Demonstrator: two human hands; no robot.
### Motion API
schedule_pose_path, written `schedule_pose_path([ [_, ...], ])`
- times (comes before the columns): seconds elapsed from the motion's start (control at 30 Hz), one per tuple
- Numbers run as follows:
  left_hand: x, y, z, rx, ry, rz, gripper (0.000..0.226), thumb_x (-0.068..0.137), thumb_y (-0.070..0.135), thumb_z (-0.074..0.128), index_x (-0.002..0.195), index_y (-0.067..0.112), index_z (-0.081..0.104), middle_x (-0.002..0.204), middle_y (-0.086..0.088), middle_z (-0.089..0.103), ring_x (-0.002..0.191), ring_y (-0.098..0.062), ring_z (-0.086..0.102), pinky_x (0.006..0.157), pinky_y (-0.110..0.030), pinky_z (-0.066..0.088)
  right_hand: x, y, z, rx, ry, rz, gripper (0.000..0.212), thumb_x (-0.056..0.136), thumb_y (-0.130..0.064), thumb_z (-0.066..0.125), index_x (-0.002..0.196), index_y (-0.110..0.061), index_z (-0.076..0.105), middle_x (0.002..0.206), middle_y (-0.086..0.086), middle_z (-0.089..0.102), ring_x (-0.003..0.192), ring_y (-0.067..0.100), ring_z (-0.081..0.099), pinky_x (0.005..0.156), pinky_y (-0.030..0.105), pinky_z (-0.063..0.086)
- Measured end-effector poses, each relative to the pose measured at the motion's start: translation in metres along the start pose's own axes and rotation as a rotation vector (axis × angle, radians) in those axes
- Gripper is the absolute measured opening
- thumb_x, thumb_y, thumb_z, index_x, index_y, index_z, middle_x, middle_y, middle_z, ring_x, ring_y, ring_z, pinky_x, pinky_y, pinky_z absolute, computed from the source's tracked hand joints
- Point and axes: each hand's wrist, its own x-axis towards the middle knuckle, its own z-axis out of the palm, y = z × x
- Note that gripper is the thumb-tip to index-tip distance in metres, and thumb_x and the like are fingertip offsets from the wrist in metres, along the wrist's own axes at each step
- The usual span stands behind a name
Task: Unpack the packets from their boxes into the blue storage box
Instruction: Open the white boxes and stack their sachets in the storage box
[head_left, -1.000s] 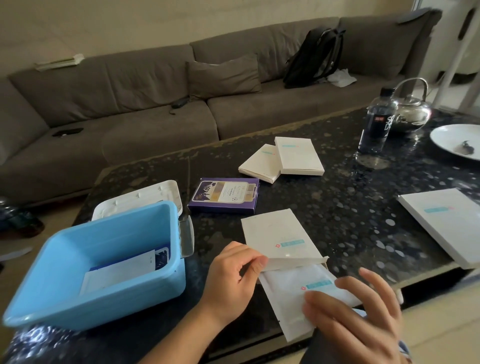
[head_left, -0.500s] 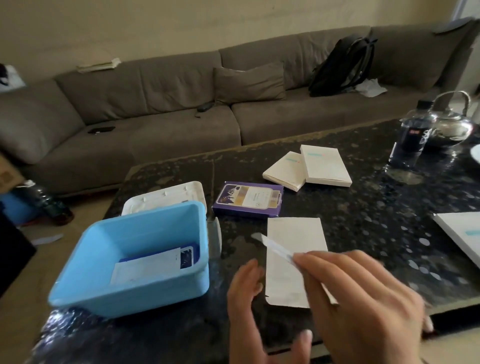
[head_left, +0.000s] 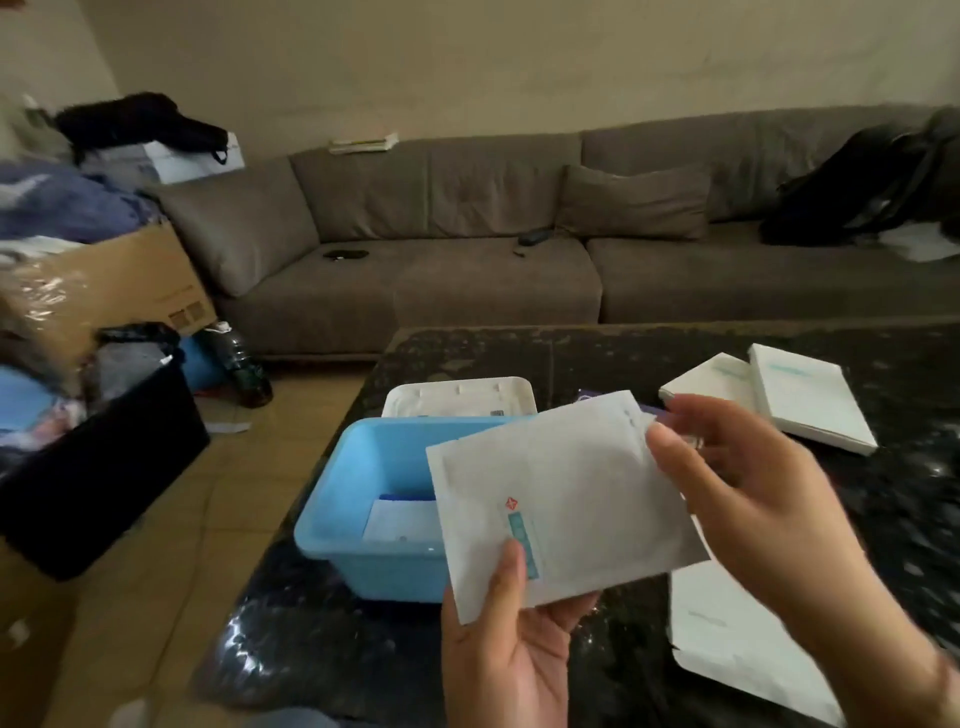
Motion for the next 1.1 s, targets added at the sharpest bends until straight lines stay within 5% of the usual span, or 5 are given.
schedule_pose_path([
  [0.17, -0.006, 0.000, -0.003, -0.084, -0.028, -0.019, 0.042, 0.066, 0.015, 0.078, 0.108, 0.016, 0.074, 0.098, -0.021, 0.074, 0.075, -0.031, 0.074, 0.049, -0.039, 0.060, 0.026, -0.011, 0.010, -0.057, -0.386, 0.206, 0.054, 0.082, -0.033, 0.070, 0.130, -0.045, 0.049, 0.096, -0.018, 0.075, 0.087, 0.006, 0.073, 0.080, 0.039, 0.061],
  [0.4, 0.042, 0.073, -0.034, 0.615, -0.077, 0.130, 0.046, 0.074, 0.027, 0.077, 0.118, 0.027, 0.064, 0.106, -0.003, 0.075, 0.100, -0.021, 0.072, 0.083, -0.044, 0.056, 0.035, -0.029, 0.036, -0.234, -0.383, -0.003, 0.079, 0.078, -0.026, 0.073, 0.129, -0.064, 0.025, 0.081, -0.038, 0.067, 0.077, -0.014, 0.065, 0.050, 0.006, 0.049],
  [0.63, 0.110, 0.137, -0.040, 1.284, -0.061, 0.512, 0.033, 0.083, -0.001, 0.073, 0.100, 0.026, 0.063, 0.085, 0.005, 0.071, 0.073, -0.003, 0.065, 0.068, -0.012, 0.049, 0.069, -0.017, 0.084, -0.360, -0.295, 0.013, 0.022, 0.085, -0.027, 0.070, 0.088, -0.038, 0.052, 0.090, -0.022, 0.050, 0.075, -0.001, 0.055, 0.043, 0.009, 0.045],
  [0.87, 0.135, 0.144, -0.043, 1.688, -0.158, 0.599, 0.020, 0.091, 0.006, 0.063, 0.099, 0.023, 0.070, 0.082, 0.015, 0.067, 0.076, 0.006, 0.064, 0.064, 0.001, 0.042, 0.082, 0.021, 0.145, -0.491, -0.504, 0.155, 0.009, 0.085, -0.022, 0.071, 0.085, -0.026, 0.064, 0.090, -0.007, 0.058, 0.079, 0.009, 0.056, 0.061, 0.016, 0.049],
  [1.1, 0.154, 0.133, -0.042, 2.039, -0.356, 0.522, 0.032, 0.086, -0.005, 0.055, 0.096, 0.019, 0.074, 0.088, 0.002, 0.069, 0.083, -0.015, 0.068, 0.074, -0.038, 0.059, 0.083, 0.042, 0.171, -0.503, -0.766, 0.334, 0.012, 0.084, -0.015, 0.072, 0.093, -0.018, 0.065, 0.089, -0.002, 0.057, 0.077, 0.014, 0.061, 0.063, 0.023, 0.058],
])
